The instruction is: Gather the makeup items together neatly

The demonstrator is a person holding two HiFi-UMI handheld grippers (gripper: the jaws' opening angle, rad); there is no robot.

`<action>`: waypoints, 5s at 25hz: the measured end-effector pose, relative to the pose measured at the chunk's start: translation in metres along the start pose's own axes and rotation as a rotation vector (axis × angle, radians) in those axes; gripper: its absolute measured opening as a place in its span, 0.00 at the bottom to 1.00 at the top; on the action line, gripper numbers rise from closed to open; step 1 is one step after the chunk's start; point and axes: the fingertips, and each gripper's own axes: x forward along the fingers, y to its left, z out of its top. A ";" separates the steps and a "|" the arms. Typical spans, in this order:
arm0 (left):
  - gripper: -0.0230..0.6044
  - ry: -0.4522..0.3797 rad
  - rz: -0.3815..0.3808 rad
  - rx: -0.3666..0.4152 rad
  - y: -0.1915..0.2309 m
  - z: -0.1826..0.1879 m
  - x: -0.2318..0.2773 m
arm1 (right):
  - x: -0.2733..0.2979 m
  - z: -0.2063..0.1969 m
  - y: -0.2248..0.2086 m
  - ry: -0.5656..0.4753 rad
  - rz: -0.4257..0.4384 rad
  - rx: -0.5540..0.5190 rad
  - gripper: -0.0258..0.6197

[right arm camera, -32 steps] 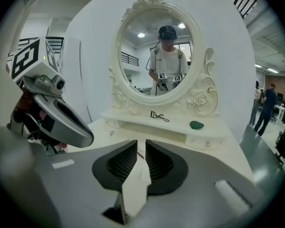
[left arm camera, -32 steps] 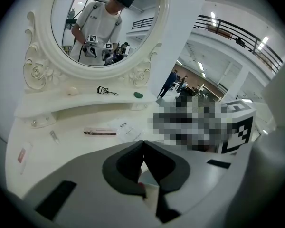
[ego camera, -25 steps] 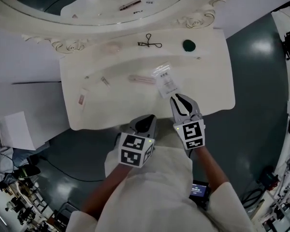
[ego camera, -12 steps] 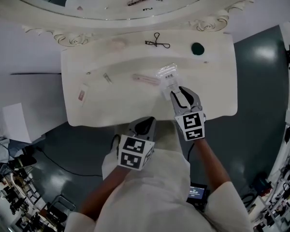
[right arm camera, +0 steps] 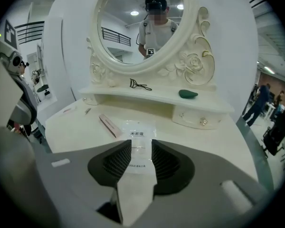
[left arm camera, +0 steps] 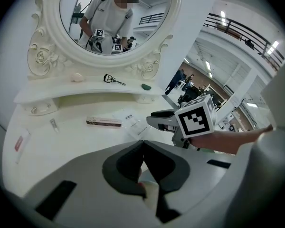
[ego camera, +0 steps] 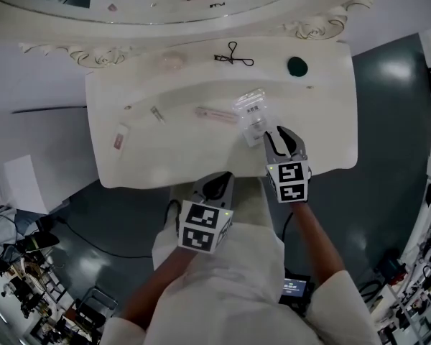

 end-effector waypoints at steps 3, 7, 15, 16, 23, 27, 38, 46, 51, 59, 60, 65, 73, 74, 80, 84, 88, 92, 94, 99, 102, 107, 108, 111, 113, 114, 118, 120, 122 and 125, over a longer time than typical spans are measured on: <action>0.05 0.007 -0.005 0.009 -0.003 -0.003 0.002 | 0.002 -0.014 -0.014 0.030 -0.035 0.045 0.21; 0.05 0.011 -0.005 0.027 -0.003 -0.006 0.006 | 0.006 -0.026 -0.029 0.066 -0.073 0.104 0.26; 0.05 0.020 -0.010 0.044 -0.008 -0.008 0.012 | 0.014 -0.051 -0.031 0.121 -0.018 0.335 0.27; 0.05 0.020 -0.010 0.043 -0.008 -0.008 0.012 | 0.014 -0.053 -0.031 0.124 -0.014 0.360 0.27; 0.05 0.043 -0.007 0.043 -0.009 -0.014 0.014 | 0.018 -0.062 -0.028 0.140 0.011 0.402 0.27; 0.05 0.040 -0.009 0.049 -0.012 -0.012 0.014 | 0.019 -0.063 -0.027 0.140 0.027 0.440 0.27; 0.05 0.056 0.000 0.037 -0.007 -0.015 0.014 | 0.021 -0.063 -0.031 0.111 0.062 0.581 0.27; 0.05 0.052 -0.008 0.039 -0.010 -0.013 0.016 | 0.020 -0.063 -0.030 0.124 0.060 0.528 0.19; 0.05 0.055 -0.003 0.039 -0.009 -0.015 0.018 | 0.017 -0.063 -0.032 0.114 0.046 0.520 0.08; 0.05 0.072 -0.004 0.030 -0.013 -0.013 0.017 | 0.012 -0.055 -0.031 0.088 0.042 0.475 0.04; 0.05 0.071 -0.004 0.030 -0.013 -0.013 0.018 | 0.011 -0.053 -0.031 0.082 0.044 0.476 0.04; 0.05 0.063 -0.003 0.031 -0.013 -0.012 0.019 | 0.004 -0.045 -0.029 0.040 0.052 0.490 0.04; 0.05 0.058 -0.007 0.039 -0.015 -0.010 0.020 | -0.022 -0.017 -0.017 -0.074 0.073 0.447 0.04; 0.05 0.059 -0.009 0.042 -0.015 -0.010 0.021 | -0.025 -0.013 -0.014 -0.090 0.074 0.435 0.04; 0.05 0.051 -0.017 0.046 -0.017 -0.008 0.019 | -0.048 0.011 -0.002 -0.159 0.062 0.330 0.04; 0.05 0.045 -0.026 0.052 -0.020 -0.007 0.019 | -0.058 0.019 0.003 -0.177 0.053 0.286 0.04; 0.05 0.040 -0.036 0.050 -0.022 -0.006 0.019 | -0.065 0.022 0.003 -0.188 0.039 0.274 0.04; 0.05 0.038 -0.044 0.050 -0.024 -0.005 0.018 | -0.073 0.023 0.002 -0.193 0.022 0.254 0.04; 0.05 0.032 -0.047 0.050 -0.024 -0.003 0.018 | -0.077 0.024 0.002 -0.196 0.014 0.240 0.04; 0.05 0.023 -0.056 0.058 -0.024 0.004 0.018 | -0.087 0.029 0.000 -0.210 -0.001 0.226 0.04; 0.05 0.022 -0.061 0.064 -0.024 0.007 0.017 | -0.094 0.027 -0.001 -0.209 -0.011 0.233 0.04; 0.05 0.014 -0.070 0.055 -0.024 0.016 0.019 | -0.103 0.024 -0.008 -0.216 -0.034 0.247 0.04; 0.05 0.012 -0.070 0.053 -0.025 0.017 0.020 | -0.105 0.023 -0.009 -0.216 -0.038 0.246 0.04; 0.05 0.009 -0.077 0.062 -0.031 0.020 0.023 | -0.111 0.018 -0.015 -0.212 -0.054 0.245 0.04; 0.05 0.010 -0.085 0.074 -0.035 0.022 0.026 | -0.114 0.014 -0.020 -0.207 -0.071 0.243 0.04; 0.05 0.011 -0.089 0.079 -0.037 0.022 0.027 | -0.116 0.012 -0.022 -0.204 -0.078 0.241 0.04; 0.05 0.021 -0.106 0.095 -0.047 0.023 0.033 | -0.122 0.004 -0.030 -0.191 -0.099 0.228 0.04; 0.05 0.028 -0.112 0.101 -0.051 0.022 0.036 | -0.123 0.000 -0.034 -0.182 -0.101 0.229 0.04; 0.05 0.036 -0.118 0.103 -0.055 0.020 0.040 | -0.124 -0.006 -0.039 -0.173 -0.106 0.235 0.04; 0.05 0.046 -0.124 0.109 -0.059 0.019 0.042 | -0.126 -0.015 -0.047 -0.158 -0.116 0.241 0.04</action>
